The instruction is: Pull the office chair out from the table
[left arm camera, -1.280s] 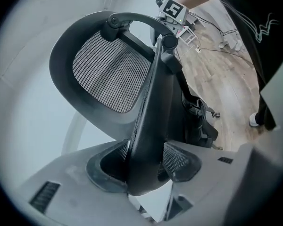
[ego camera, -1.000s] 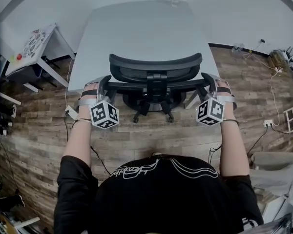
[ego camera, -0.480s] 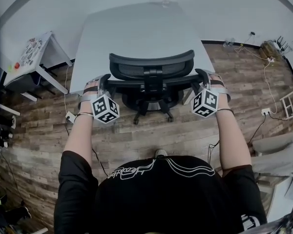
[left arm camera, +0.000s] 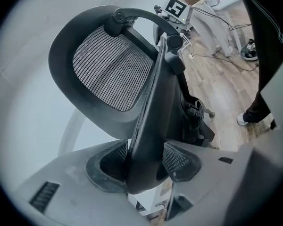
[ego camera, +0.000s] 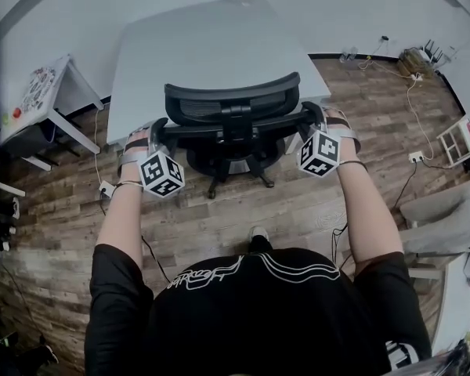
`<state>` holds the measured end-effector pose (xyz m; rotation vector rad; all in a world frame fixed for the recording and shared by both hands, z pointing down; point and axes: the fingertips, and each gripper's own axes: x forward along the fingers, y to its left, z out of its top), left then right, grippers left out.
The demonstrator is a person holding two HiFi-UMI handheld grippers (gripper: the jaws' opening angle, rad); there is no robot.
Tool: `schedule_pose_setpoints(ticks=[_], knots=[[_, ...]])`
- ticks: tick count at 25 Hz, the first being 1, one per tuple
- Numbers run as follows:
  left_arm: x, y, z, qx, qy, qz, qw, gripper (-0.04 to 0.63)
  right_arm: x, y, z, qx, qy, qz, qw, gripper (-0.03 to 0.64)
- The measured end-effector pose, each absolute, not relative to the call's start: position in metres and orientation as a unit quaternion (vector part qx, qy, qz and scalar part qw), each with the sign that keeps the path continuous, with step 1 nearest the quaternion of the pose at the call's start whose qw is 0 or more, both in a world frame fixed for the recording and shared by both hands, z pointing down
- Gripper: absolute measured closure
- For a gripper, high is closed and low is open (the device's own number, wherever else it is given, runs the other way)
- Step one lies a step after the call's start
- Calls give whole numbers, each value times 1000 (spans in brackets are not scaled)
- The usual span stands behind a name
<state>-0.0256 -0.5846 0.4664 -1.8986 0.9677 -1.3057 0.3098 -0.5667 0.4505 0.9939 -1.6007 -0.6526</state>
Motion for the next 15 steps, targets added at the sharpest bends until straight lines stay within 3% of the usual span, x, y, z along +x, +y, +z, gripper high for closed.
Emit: schedule_pose_setpoints(ticks=[15], knots=[[-95,-490,473,-700,400,-496,322,393,241,-476,458,436,-670,-272,536,379]])
